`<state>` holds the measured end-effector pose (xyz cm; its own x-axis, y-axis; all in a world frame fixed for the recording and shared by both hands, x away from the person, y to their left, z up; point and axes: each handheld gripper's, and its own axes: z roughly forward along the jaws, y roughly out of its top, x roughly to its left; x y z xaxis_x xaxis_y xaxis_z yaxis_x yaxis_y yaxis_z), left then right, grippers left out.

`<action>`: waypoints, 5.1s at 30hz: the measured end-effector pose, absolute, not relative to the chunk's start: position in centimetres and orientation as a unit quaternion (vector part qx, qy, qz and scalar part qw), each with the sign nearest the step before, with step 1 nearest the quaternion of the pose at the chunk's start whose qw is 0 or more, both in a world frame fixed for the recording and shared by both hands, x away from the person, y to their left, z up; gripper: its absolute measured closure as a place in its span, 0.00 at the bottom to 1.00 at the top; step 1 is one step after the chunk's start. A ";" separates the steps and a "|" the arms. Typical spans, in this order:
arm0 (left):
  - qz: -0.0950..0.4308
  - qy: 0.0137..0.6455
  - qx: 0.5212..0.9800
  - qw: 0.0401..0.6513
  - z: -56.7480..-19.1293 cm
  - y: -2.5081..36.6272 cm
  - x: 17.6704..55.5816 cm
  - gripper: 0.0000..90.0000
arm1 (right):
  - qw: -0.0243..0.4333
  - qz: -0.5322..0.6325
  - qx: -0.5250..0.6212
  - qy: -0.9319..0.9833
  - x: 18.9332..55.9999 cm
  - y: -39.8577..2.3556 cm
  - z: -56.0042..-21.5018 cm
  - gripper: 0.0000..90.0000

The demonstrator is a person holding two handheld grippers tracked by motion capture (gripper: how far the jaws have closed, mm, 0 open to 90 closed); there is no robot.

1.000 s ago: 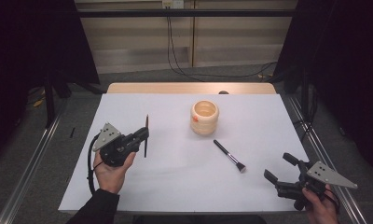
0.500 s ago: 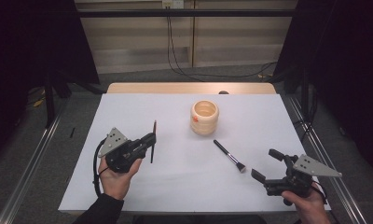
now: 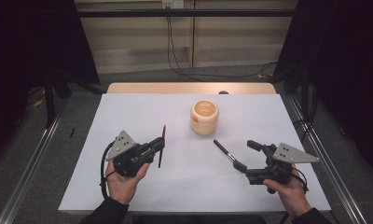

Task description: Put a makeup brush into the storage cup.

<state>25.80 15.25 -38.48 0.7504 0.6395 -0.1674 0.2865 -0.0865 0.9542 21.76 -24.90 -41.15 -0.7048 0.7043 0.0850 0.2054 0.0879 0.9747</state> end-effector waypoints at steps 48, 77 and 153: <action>0.120 0.270 0.741 0.603 -38.2 9.3 24.1 0.93 | 0.077 0.636 0.228 0.733 26.9 -15.4 -36.4 0.71; 0.115 0.262 0.742 0.606 -39.4 9.1 24.2 0.83 | 0.045 0.639 0.227 0.734 27.3 -14.7 -37.2 0.95; 0.181 0.288 0.749 0.568 -43.2 17.3 23.1 0.01 | 0.112 0.636 0.256 0.719 29.3 -18.6 -35.7 0.94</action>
